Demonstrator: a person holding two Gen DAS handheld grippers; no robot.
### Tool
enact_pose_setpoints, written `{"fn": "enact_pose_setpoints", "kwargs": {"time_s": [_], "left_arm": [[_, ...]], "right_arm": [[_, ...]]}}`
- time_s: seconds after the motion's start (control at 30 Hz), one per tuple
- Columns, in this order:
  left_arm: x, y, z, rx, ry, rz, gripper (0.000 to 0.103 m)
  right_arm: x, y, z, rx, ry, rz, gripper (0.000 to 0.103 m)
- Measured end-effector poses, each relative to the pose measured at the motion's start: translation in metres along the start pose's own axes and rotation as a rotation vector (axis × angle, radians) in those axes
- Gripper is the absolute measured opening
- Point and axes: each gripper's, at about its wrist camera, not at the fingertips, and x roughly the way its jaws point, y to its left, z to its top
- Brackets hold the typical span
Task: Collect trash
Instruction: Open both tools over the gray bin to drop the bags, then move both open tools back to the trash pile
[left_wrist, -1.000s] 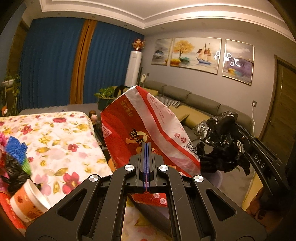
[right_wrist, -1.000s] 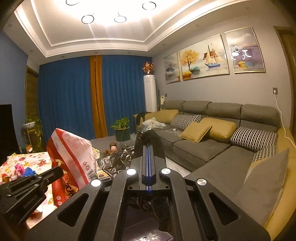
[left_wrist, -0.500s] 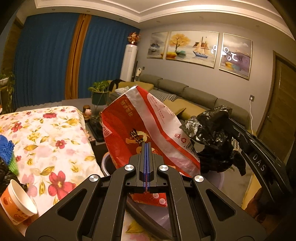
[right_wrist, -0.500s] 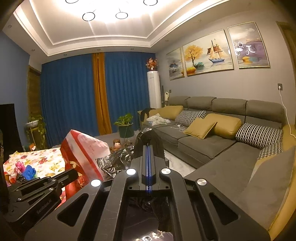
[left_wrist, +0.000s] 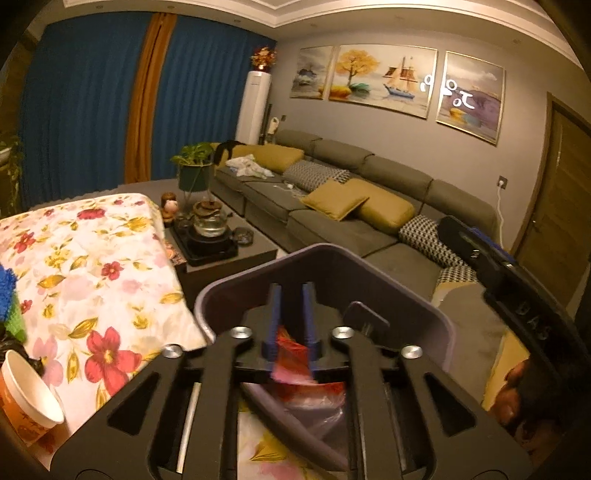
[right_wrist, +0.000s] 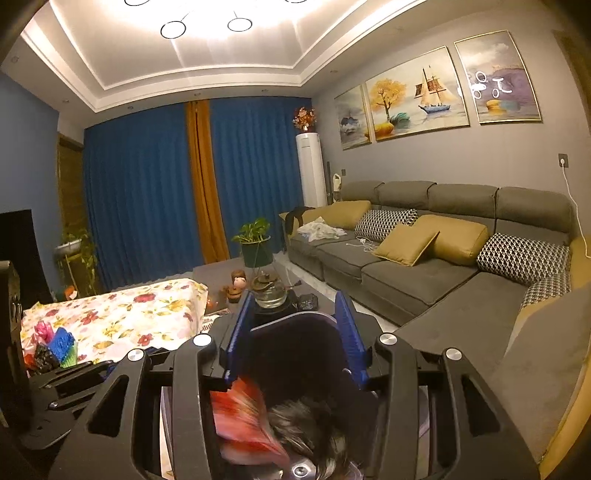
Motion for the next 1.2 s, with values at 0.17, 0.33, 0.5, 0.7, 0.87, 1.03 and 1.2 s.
{"fn": "enact_pose_setpoints", "kwargs": {"time_s": [0.17,0.33,0.5,0.7,0.87,1.03,1.2], "left_arm": [[-0.016,0.011,-0.005,-0.033,-0.042,0.049,0.069],[-0.037,0.022,-0.01,-0.052,-0.075,0.13,0.085],[-0.058,0.033,-0.018,-0.064,-0.076,0.191,0.089],[-0.094,0.051,-0.032,-0.078,-0.082,0.292,0.089],[-0.127,0.076,-0.045,-0.103,-0.094,0.39,0.09],[-0.162,0.103,-0.059,-0.139,-0.109,0.479,0.09],[-0.198,0.129,-0.074,-0.174,-0.123,0.559,0.09]], "right_arm": [[-0.004,0.002,-0.003,-0.002,0.006,0.0,0.053],[-0.014,-0.001,-0.007,0.018,-0.001,-0.01,0.067],[-0.021,0.002,-0.01,0.032,-0.001,-0.007,0.077],[-0.032,0.013,-0.015,0.049,0.007,0.029,0.08],[-0.04,0.03,-0.022,0.035,0.015,0.064,0.08],[-0.049,0.057,-0.034,0.023,0.036,0.115,0.08],[-0.057,0.091,-0.046,0.0,0.064,0.189,0.08]]}}
